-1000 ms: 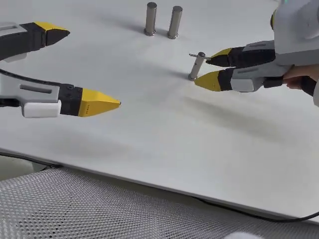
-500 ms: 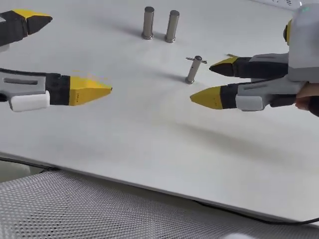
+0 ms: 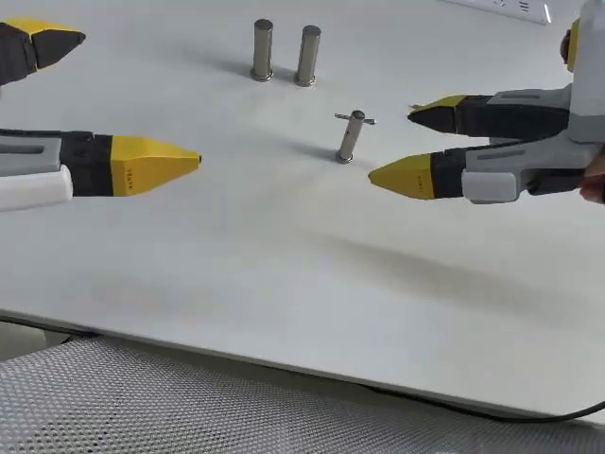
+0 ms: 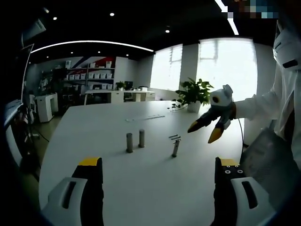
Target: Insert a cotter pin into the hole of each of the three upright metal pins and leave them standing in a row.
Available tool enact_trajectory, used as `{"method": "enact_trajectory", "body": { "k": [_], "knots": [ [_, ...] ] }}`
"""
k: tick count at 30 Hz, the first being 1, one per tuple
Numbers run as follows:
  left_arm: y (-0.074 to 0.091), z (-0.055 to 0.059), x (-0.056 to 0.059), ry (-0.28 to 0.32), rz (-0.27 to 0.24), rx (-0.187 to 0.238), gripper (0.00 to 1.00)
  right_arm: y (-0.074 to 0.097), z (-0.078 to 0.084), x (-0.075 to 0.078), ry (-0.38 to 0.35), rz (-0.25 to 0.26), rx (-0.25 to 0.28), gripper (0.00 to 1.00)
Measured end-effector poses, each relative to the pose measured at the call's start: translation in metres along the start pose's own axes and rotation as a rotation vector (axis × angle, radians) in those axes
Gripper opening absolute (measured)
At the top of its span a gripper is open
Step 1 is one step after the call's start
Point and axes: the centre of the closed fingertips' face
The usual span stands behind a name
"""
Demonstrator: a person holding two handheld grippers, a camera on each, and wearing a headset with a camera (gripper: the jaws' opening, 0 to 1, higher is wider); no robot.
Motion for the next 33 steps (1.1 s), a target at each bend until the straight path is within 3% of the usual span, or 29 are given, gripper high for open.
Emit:
{"method": "enact_trajectory", "body": {
  "k": [2, 7, 12, 19, 23, 24, 25, 26, 27, 29, 31, 33],
  "knots": [
    [-0.004, 0.008, 0.003, -0.027, 0.009, -0.043, 0.99, 0.003, -0.001, 0.003, -0.002, 0.010, 0.004, 0.57],
    [-0.012, 0.002, 0.020, -0.030, 0.059, -0.047, 0.99, 0.008, -0.002, 0.007, -0.013, 0.033, 0.023, 0.57],
    [-0.018, 0.013, 0.030, -0.069, 0.094, -0.111, 0.99, 0.013, -0.003, 0.002, -0.016, 0.044, 0.032, 0.59],
    [-0.017, 0.005, 0.028, -0.052, 0.095, -0.081, 0.99, 0.026, 0.001, 0.000, -0.023, 0.073, 0.032, 0.61],
    [-0.018, -0.002, 0.032, -0.074, 0.096, -0.069, 0.99, 0.033, -0.001, -0.002, -0.035, 0.091, 0.040, 0.63],
    [-0.017, -0.001, 0.035, -0.082, 0.115, -0.092, 0.99, 0.034, -0.001, -0.001, -0.036, 0.097, 0.043, 0.64],
    [-0.013, 0.007, 0.034, -0.108, 0.118, -0.162, 0.99, 0.035, -0.001, 0.000, -0.038, 0.100, 0.046, 0.64],
    [-0.011, 0.007, 0.027, -0.157, 0.098, -0.177, 0.97, 0.035, -0.003, -0.001, -0.038, 0.101, 0.052, 0.64],
    [-0.010, 0.003, 0.025, -0.175, 0.095, -0.159, 0.96, 0.035, -0.004, -0.002, -0.039, 0.103, 0.056, 0.64],
    [-0.007, -0.003, 0.021, -0.078, 0.095, -0.129, 0.96, 0.035, -0.003, -0.004, -0.041, 0.105, 0.059, 0.64],
    [-0.005, -0.006, 0.017, -0.122, 0.081, -0.123, 0.96, 0.035, -0.001, -0.004, -0.044, 0.106, 0.061, 0.64],
    [-0.003, -0.006, 0.017, -0.121, 0.081, -0.132, 0.96, 0.035, 0.002, -0.005, -0.046, 0.103, 0.059, 0.64]
  ]
}}
Point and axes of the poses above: the centre of the closed fingertips' face, and the gripper's own axes: y roughly backward along the fingers, x roughly to its right, z roughly out of its underside, and after that the axes turned 5 degrees about -x, right-handed
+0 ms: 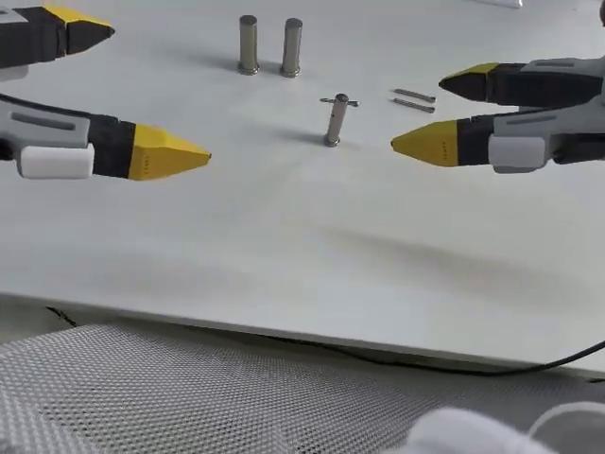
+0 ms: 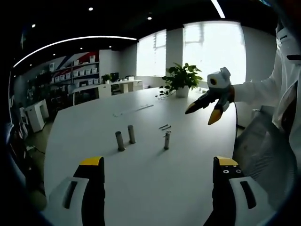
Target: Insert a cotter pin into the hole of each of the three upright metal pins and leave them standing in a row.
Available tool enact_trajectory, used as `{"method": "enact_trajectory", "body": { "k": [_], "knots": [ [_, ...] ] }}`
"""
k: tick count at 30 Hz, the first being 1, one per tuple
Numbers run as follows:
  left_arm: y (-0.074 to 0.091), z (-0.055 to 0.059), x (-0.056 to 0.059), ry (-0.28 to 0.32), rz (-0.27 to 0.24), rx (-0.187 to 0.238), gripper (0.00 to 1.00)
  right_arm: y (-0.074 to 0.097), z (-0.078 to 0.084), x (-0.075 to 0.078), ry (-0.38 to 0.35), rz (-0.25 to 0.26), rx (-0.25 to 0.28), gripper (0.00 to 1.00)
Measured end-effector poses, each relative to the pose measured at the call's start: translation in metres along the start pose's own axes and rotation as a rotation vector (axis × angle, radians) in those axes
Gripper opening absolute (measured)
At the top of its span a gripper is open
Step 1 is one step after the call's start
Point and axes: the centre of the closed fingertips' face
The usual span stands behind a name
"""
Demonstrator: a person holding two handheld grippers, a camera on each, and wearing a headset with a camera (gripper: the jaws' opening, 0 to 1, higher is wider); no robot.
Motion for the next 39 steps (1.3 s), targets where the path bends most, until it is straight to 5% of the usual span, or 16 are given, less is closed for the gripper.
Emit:
{"method": "enact_trajectory", "body": {
  "k": [6, 12, 18, 23, 39],
  "knots": [
    [0.001, -0.007, -0.004, -0.005, -0.008, 0.006, 0.96, 0.005, 0.003, 0.000, 0.000, -0.002, 0.002, 0.64],
    [-0.007, -0.028, -0.015, -0.005, -0.018, 0.034, 0.95, 0.013, 0.002, 0.004, -0.002, -0.006, 0.014, 0.65],
    [-0.026, -0.057, -0.021, -0.029, 0.000, 0.083, 0.95, 0.026, -0.004, 0.006, -0.037, 0.014, 0.067, 0.70],
    [-0.048, -0.068, -0.027, -0.034, 0.014, 0.090, 0.94, 0.038, -0.008, 0.007, -0.064, 0.047, 0.108, 0.76],
    [-0.089, -0.060, -0.045, 0.025, 0.038, 0.066, 0.87, 0.063, 0.015, 0.011, -0.168, 0.151, 0.157, 0.98]
  ]
}}
Point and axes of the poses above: the centre of the closed fingertips' face, and the gripper's own axes: y roughly backward along the fingers, x roughly to its right, z roughly out of its underside, and after that the axes turned 5 degrees about -x, right-handed
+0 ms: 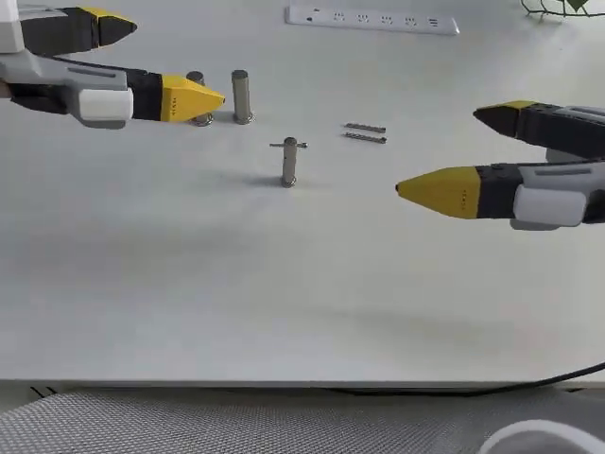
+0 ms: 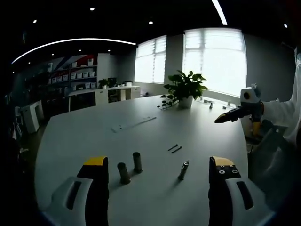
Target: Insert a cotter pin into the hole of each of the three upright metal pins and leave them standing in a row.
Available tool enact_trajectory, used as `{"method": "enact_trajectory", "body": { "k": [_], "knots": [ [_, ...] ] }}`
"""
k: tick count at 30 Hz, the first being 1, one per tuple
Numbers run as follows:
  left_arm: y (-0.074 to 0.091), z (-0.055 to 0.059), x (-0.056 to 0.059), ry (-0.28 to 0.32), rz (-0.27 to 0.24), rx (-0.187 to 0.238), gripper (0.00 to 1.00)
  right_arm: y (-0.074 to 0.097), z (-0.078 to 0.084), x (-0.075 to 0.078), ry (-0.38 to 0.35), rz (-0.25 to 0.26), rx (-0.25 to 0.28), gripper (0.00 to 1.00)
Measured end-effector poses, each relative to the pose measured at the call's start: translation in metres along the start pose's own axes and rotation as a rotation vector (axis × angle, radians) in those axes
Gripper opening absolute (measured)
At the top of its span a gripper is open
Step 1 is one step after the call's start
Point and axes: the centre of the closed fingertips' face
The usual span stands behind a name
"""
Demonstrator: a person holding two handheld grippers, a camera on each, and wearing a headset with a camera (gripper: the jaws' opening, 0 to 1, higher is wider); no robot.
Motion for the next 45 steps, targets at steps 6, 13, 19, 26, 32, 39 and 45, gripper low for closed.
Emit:
{"method": "enact_trajectory", "body": {
  "k": [6, 13, 19, 26, 32, 39, 45],
  "knots": [
    [-0.011, 0.005, -0.013, 0.039, -0.029, 0.019, 0.83, 0.007, 0.012, -0.004, 0.010, 0.035, -0.020, 0.98],
    [-0.028, 0.020, -0.035, 0.062, -0.090, -0.015, 0.78, 0.018, 0.013, -0.004, -0.019, 0.078, -0.003, 0.98],
    [-0.044, 0.034, -0.048, 0.070, -0.108, -0.053, 0.72, 0.033, 0.010, -0.003, -0.058, 0.121, 0.011, 0.98],
    [-0.055, 0.049, -0.053, 0.078, -0.121, -0.079, 0.64, 0.056, -0.004, 0.006, -0.096, 0.173, 0.052, 0.98],
    [-0.061, 0.058, -0.060, 0.088, -0.147, -0.098, 0.60, 0.066, -0.012, -0.001, -0.091, 0.193, 0.065, 0.98],
    [-0.069, 0.060, -0.068, 0.076, -0.172, -0.102, 0.41, 0.058, 0.000, -0.006, -0.126, 0.181, 0.050, 0.98],
    [-0.079, 0.064, -0.069, 0.127, -0.148, -0.095, 0.32, 0.056, 0.005, -0.007, -0.150, 0.172, 0.045, 0.98]
  ]
}}
Point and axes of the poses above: the centre of the closed fingertips' face, and the gripper's own axes: y roughly backward along the fingers, x roughly to its right, z roughly out of its underside, and after that the axes turned 5 degrees about -x, right-handed
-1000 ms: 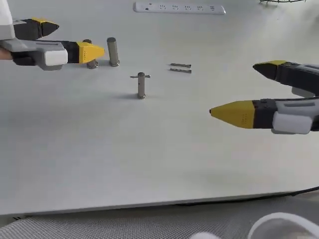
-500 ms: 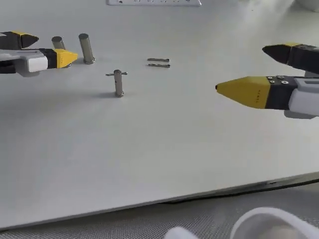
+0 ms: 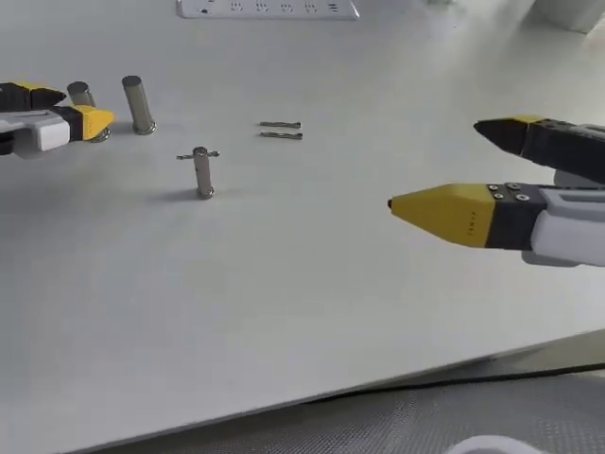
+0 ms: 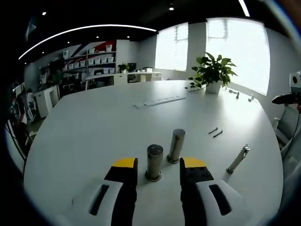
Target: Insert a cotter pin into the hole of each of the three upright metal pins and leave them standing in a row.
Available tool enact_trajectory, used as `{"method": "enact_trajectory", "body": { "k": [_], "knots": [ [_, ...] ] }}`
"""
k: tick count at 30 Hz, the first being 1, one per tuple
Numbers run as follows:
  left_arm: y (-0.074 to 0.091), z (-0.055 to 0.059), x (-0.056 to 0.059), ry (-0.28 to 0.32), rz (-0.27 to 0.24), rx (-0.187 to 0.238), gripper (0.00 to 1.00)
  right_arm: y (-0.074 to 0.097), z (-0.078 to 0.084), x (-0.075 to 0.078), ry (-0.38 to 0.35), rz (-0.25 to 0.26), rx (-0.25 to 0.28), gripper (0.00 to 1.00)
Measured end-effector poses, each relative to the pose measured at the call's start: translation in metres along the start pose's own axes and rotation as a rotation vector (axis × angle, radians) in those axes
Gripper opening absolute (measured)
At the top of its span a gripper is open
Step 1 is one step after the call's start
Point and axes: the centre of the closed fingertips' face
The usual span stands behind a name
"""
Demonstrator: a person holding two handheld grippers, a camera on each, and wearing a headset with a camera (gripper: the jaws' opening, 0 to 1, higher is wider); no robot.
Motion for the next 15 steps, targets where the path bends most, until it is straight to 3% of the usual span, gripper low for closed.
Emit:
{"method": "enact_trajectory", "body": {
  "k": [3, 7, 15],
  "knots": [
    [-0.003, 0.001, -0.005, -0.036, -0.013, -0.011, 0.29, 0.000, 0.002, 0.000, -0.009, 0.006, -0.004, 0.98],
    [-0.005, 0.000, -0.013, -0.034, -0.037, -0.008, 0.30, 0.000, 0.004, 0.000, -0.023, 0.005, -0.006, 0.98],
    [-0.008, 0.000, -0.011, -0.073, -0.019, -0.022, 0.17, -0.001, 0.007, -0.003, -0.042, 0.004, -0.006, 0.98]
  ]
}}
Point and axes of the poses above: the centre of the closed fingertips' face, and the gripper's own axes: y roughly backward along the fingers, x roughly to its right, z roughly out of its underside, and after that the axes turned 5 degrees about -x, right-handed
